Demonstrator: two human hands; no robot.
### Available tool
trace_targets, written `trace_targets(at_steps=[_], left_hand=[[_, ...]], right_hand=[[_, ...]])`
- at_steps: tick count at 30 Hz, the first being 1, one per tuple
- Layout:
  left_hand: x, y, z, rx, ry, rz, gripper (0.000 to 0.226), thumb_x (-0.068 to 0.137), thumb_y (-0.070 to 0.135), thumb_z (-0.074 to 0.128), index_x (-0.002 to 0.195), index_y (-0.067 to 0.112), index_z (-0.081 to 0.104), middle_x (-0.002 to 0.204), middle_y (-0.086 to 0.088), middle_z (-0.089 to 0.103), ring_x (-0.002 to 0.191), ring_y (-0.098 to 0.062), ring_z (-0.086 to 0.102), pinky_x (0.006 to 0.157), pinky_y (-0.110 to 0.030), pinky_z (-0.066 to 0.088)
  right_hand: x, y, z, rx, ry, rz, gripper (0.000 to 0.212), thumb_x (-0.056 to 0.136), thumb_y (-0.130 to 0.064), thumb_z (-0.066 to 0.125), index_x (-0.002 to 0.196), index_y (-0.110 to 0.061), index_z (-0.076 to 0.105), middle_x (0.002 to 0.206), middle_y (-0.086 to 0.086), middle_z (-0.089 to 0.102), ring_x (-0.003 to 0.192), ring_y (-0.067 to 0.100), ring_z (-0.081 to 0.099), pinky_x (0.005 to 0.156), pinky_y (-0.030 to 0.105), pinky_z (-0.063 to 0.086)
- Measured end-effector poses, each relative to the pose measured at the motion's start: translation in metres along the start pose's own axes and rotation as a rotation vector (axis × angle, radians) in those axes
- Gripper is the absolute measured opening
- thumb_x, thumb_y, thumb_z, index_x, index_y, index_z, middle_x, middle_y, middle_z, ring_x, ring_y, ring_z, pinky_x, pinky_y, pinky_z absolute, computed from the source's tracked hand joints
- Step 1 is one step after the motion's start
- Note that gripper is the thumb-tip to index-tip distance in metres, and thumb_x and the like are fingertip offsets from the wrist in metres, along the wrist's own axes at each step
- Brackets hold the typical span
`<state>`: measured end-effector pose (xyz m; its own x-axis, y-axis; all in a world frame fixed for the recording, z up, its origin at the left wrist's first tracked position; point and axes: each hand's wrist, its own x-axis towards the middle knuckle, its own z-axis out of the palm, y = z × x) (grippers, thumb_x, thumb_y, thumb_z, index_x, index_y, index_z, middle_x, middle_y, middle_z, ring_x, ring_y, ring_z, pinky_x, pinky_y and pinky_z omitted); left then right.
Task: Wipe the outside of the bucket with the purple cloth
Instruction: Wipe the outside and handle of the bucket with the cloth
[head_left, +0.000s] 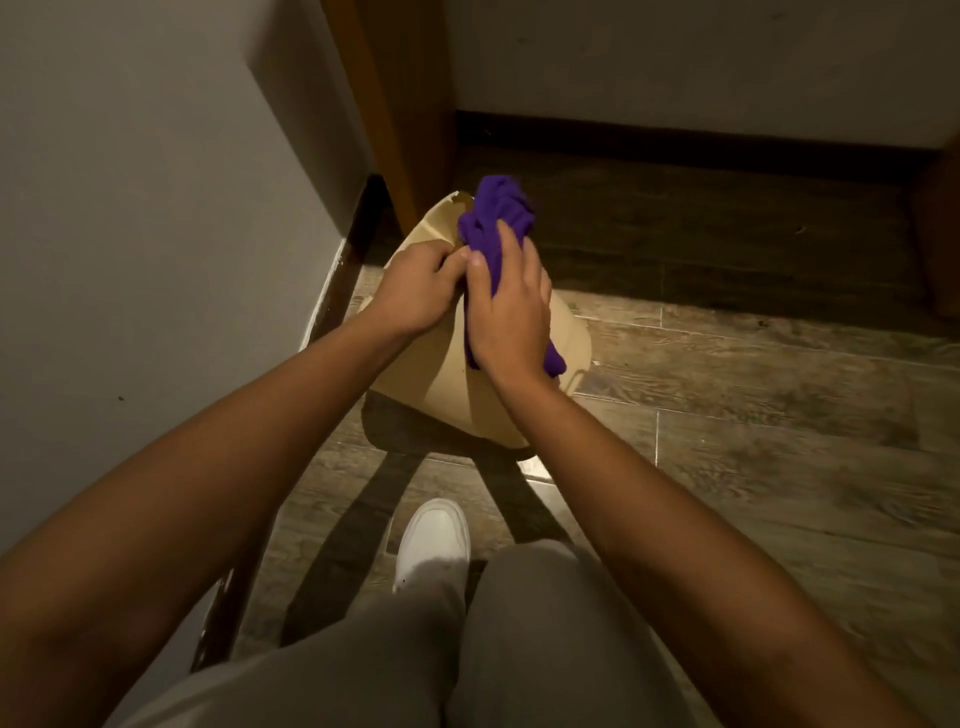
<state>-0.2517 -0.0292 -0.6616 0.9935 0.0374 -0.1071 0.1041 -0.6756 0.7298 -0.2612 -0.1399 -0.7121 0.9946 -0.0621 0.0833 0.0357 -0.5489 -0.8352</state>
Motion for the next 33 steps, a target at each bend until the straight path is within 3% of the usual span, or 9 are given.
trace_targets(at_steps=[3, 8, 15, 18, 21, 24, 28, 30, 33], left_hand=[[0.0, -0.004, -0.001, 0.021, 0.058, -0.044, 0.043, 0.106, 0.035, 0.042, 0.105, 0.002, 0.069, 0.097, -0.017, 0.07, 0.09, -0.028, 0.065, 0.083, -0.045, 0.052], [0.001, -0.005, 0.002, 0.029, 0.104, -0.097, 0.044, 0.105, 0.039, 0.042, 0.105, 0.004, 0.069, 0.1, -0.013, 0.068, 0.089, -0.023, 0.063, 0.072, -0.032, 0.045], [0.021, 0.007, 0.001, 0.046, 0.118, -0.204, 0.045, 0.105, 0.035, 0.044, 0.105, -0.002, 0.068, 0.103, -0.024, 0.069, 0.098, -0.038, 0.063, 0.086, -0.045, 0.05], [0.03, 0.009, 0.0, 0.003, 0.108, -0.299, 0.044, 0.105, 0.036, 0.042, 0.113, 0.001, 0.067, 0.111, -0.021, 0.068, 0.103, -0.035, 0.064, 0.093, -0.046, 0.051], [0.031, 0.005, -0.002, 0.0, 0.106, -0.341, 0.043, 0.105, 0.036, 0.043, 0.12, 0.002, 0.064, 0.117, -0.02, 0.067, 0.108, -0.034, 0.063, 0.096, -0.044, 0.051], [0.032, -0.004, -0.004, -0.024, 0.151, -0.372, 0.044, 0.105, 0.037, 0.043, 0.123, 0.001, 0.061, 0.118, -0.018, 0.064, 0.11, -0.034, 0.061, 0.092, -0.041, 0.05], [0.032, -0.009, 0.003, -0.073, 0.211, -0.383, 0.039, 0.105, 0.038, 0.043, 0.106, 0.003, 0.061, 0.089, -0.006, 0.058, 0.087, -0.022, 0.058, 0.068, -0.031, 0.041], [0.033, -0.008, 0.007, -0.052, 0.234, -0.351, 0.036, 0.105, 0.037, 0.044, 0.094, 0.005, 0.059, 0.077, -0.003, 0.054, 0.078, -0.021, 0.056, 0.063, -0.029, 0.038], [0.039, -0.009, 0.005, -0.106, 0.261, -0.377, 0.035, 0.105, 0.036, 0.045, 0.103, 0.005, 0.061, 0.091, -0.006, 0.058, 0.086, -0.021, 0.058, 0.07, -0.031, 0.043]], right_hand=[[-0.014, 0.038, 0.01, -0.119, 0.012, -0.013, 0.055, 0.106, -0.045, 0.044, 0.158, -0.026, 0.039, 0.166, 0.012, 0.036, 0.151, 0.034, 0.033, 0.119, 0.053, 0.034], [-0.006, 0.093, 0.001, 0.041, -0.03, 0.419, 0.053, 0.108, -0.04, 0.043, 0.157, -0.02, 0.04, 0.161, 0.01, 0.043, 0.142, 0.032, 0.046, 0.113, 0.049, 0.043], [-0.058, 0.022, 0.028, 0.189, -0.08, 0.128, 0.056, 0.107, -0.034, 0.044, 0.161, -0.031, 0.031, 0.173, 0.005, 0.02, 0.159, 0.023, 0.013, 0.126, 0.049, 0.023], [-0.056, -0.009, 0.041, 0.245, -0.063, 0.089, 0.058, 0.104, -0.033, 0.038, 0.161, -0.032, 0.027, 0.172, 0.005, 0.022, 0.16, 0.022, 0.01, 0.127, 0.052, 0.019], [-0.045, 0.002, 0.043, 0.049, -0.005, 0.058, 0.056, 0.104, -0.038, 0.034, 0.16, -0.029, 0.034, 0.17, 0.008, 0.03, 0.158, 0.027, 0.018, 0.125, 0.054, 0.022], [-0.022, 0.041, 0.04, -0.041, 0.022, 0.206, 0.052, 0.107, -0.042, 0.037, 0.158, -0.027, 0.039, 0.167, 0.009, 0.036, 0.155, 0.031, 0.027, 0.122, 0.054, 0.027], [-0.007, 0.092, 0.027, 0.062, -0.044, 0.549, 0.053, 0.11, -0.041, 0.037, 0.16, -0.024, 0.033, 0.162, 0.009, 0.042, 0.146, 0.034, 0.041, 0.115, 0.054, 0.041], [-0.018, 0.095, 0.026, 0.101, -0.054, 0.59, 0.054, 0.111, -0.038, 0.037, 0.162, -0.023, 0.03, 0.162, 0.011, 0.04, 0.144, 0.035, 0.044, 0.113, 0.054, 0.044], [-0.042, 0.076, 0.03, 0.116, -0.029, 0.463, 0.055, 0.111, -0.033, 0.042, 0.163, -0.024, 0.026, 0.17, 0.009, 0.026, 0.153, 0.032, 0.031, 0.119, 0.052, 0.037]])
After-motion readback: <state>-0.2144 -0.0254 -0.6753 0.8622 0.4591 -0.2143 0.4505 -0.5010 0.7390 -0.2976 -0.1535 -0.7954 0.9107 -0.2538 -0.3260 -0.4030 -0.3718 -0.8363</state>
